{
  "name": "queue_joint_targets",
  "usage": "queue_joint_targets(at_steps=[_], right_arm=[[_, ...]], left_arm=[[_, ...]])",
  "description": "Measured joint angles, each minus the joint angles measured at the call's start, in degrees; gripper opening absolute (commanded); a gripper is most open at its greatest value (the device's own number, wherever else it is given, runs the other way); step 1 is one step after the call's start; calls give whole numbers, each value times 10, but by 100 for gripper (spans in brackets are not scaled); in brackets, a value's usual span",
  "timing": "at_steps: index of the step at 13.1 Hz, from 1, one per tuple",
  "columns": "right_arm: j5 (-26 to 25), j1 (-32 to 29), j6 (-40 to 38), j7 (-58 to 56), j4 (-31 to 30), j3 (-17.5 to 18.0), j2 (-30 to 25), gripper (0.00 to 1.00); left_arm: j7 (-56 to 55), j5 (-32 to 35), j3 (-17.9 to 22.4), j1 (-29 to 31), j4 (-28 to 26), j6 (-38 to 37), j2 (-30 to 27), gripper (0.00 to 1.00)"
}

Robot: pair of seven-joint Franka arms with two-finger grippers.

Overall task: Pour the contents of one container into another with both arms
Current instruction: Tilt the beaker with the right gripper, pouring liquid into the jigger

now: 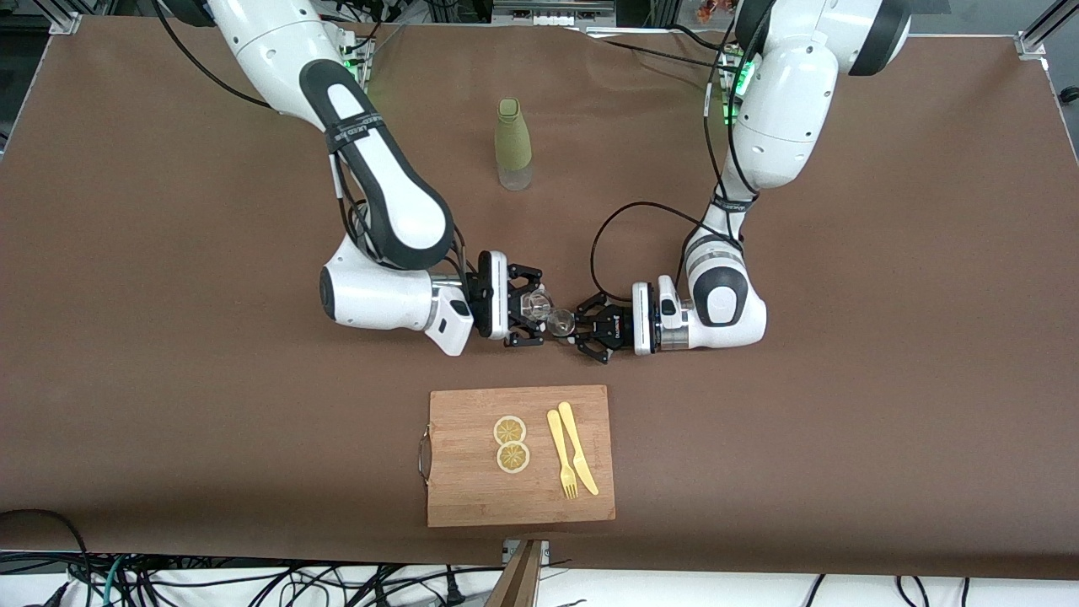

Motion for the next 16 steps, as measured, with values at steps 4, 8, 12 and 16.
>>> queue_joint_targets(at_steps=[4, 8, 12, 16], right_arm=[[-25, 2, 7, 7, 0, -2, 0, 0], [-53, 5, 8, 15, 0, -3, 0, 0], [-92, 12, 10, 41, 7, -3, 0, 0], [-107, 17, 11, 63, 11, -3, 0, 0]], left_arm=[[-4, 0, 0, -6, 2, 4, 1, 0], [-5, 0, 0, -6, 3, 6, 3, 0], [-5, 0, 0, -6, 5, 6, 4, 0], [-5, 0, 0, -6, 6, 7, 5, 0]])
